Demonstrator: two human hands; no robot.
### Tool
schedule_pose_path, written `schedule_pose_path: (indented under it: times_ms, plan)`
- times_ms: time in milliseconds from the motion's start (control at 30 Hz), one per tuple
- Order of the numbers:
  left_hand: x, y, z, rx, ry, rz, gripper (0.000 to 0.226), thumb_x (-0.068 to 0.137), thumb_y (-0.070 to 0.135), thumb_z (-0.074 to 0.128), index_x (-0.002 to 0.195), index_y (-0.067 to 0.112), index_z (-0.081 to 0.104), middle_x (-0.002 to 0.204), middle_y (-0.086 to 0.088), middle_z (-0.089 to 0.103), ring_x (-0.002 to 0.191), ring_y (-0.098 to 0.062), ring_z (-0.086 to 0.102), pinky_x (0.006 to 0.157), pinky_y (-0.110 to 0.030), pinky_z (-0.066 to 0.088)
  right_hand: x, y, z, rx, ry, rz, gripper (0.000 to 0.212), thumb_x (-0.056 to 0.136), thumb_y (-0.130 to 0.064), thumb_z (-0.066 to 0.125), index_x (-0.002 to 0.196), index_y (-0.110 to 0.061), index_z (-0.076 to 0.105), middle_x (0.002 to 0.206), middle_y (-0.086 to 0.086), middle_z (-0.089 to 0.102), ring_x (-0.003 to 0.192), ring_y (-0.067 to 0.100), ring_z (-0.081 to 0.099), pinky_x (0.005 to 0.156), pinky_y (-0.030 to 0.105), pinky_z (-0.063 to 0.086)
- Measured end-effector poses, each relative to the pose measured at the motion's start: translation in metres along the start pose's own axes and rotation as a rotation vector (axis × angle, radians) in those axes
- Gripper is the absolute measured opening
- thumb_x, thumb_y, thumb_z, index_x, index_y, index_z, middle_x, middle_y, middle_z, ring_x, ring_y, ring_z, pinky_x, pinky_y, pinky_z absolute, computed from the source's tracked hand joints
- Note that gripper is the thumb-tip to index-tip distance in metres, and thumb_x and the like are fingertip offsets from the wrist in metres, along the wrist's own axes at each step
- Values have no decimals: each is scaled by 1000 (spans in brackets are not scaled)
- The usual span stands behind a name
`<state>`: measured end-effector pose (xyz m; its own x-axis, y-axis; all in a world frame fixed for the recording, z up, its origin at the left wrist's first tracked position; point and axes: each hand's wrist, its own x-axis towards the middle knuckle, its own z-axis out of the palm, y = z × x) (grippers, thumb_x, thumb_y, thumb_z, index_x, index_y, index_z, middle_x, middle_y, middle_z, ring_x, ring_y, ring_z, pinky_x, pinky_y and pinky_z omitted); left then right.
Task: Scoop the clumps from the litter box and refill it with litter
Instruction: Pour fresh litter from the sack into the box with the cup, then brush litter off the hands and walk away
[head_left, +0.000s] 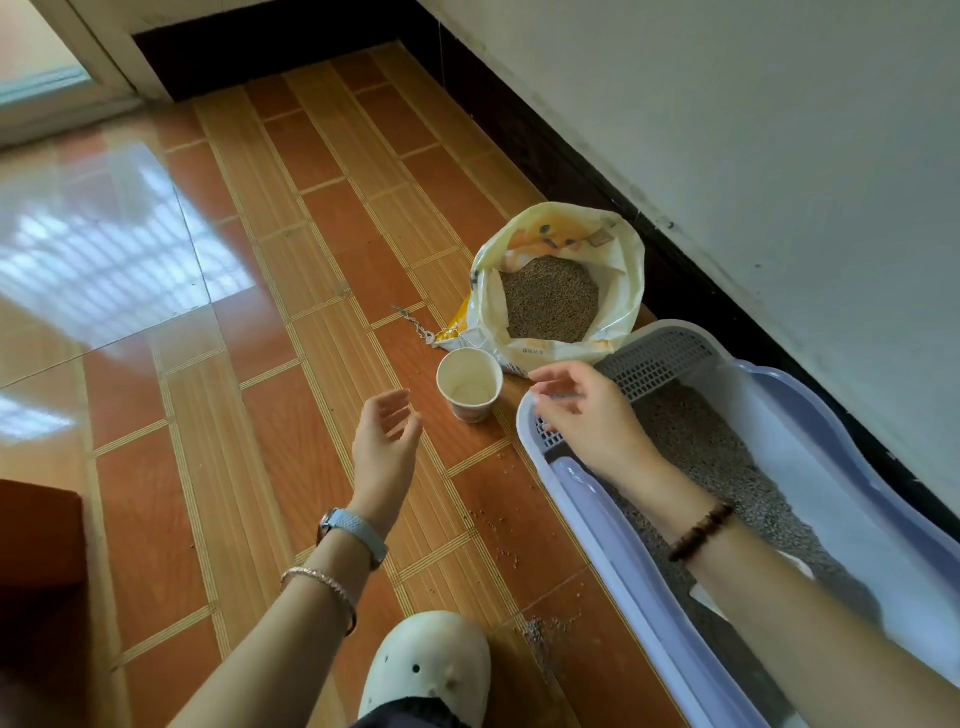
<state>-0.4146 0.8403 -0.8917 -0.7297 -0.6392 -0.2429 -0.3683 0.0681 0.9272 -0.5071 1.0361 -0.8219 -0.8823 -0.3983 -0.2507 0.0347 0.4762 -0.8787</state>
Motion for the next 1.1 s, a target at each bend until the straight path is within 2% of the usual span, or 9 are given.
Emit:
schedule_pose_path:
  times_ms: [100, 300, 400, 567, 667, 733, 867, 1000, 1100]
  plan:
    - [-21, 11, -8, -146, -21, -100, 16, 99, 11, 50, 110, 13, 60, 107, -1, 69, 106, -18, 65, 89, -29, 53, -13, -2, -3, 70, 34, -35, 15, 91, -19, 63, 105, -26, 63, 99, -7, 67, 95, 13, 65, 88, 41, 56]
    - [-87, 28, -12, -391, 2, -259, 23, 101, 11, 42, 110, 8, 63, 104, -12, 71, 100, -22, 68, 88, -34, 54, -28, -20, 20, 107, -5, -88, 13, 91, -15, 62, 105, -17, 63, 97, 1, 68, 93, 16, 66, 86, 41, 55]
    - [-102, 25, -24, -354, 7, -250, 23, 101, 11, 43, 109, 7, 64, 104, -11, 71, 101, -23, 68, 90, -36, 54, -32, -24, 38, 111, -34, -97, 11, 91, -14, 63, 100, -20, 62, 94, 0, 69, 89, 15, 66, 85, 38, 56]
    - [-105, 13, -33, -449, 75, -309, 23, 101, 10, 42, 107, 6, 65, 105, -15, 71, 102, -26, 68, 91, -37, 54, -45, -9, 56, 54, -47, -100, 9, 92, -14, 62, 99, -18, 64, 89, -8, 66, 80, -2, 60, 68, 7, 45]
    - [-105, 2, -31, -549, 75, -367, 24, 101, 9, 41, 105, 5, 65, 107, -18, 70, 103, -28, 67, 93, -39, 53, -56, 14, 67, -10, -45, -62, 11, 92, -15, 62, 102, -19, 65, 90, -11, 65, 79, -5, 58, 65, 2, 42]
    - [-102, -5, -33, -623, 77, -403, 24, 101, 10, 42, 108, 3, 64, 108, -18, 70, 103, -28, 68, 94, -38, 52, -62, 32, 76, -79, -63, -39, 13, 91, -16, 63, 103, -20, 65, 93, -10, 65, 83, -3, 59, 70, 5, 47]
    - [-94, -16, -41, -819, 130, -526, 20, 99, 8, 46, 108, 1, 62, 111, -20, 69, 102, -29, 68, 94, -37, 53, -69, 66, 93, -236, -65, 25, 20, 88, -16, 67, 107, -18, 63, 98, -4, 62, 87, 6, 60, 82, 27, 56]
    - [-86, -27, -41, -972, 113, -565, 23, 100, 9, 42, 112, 0, 59, 113, -20, 67, 105, -29, 67, 94, -36, 52, -72, 85, 98, -340, 13, 71, 30, 88, -15, 68, 115, -16, 56, 95, -4, 55, 85, 8, 56, 81, 25, 55]
    - [-84, -34, -34, -1023, 26, -589, 29, 101, 15, 39, 117, -1, 57, 118, -19, 66, 112, -30, 64, 98, -38, 48, -74, 94, 98, -382, 72, 51, 25, 89, -17, 66, 112, -17, 55, 92, -4, 52, 81, 6, 52, 77, 21, 52]
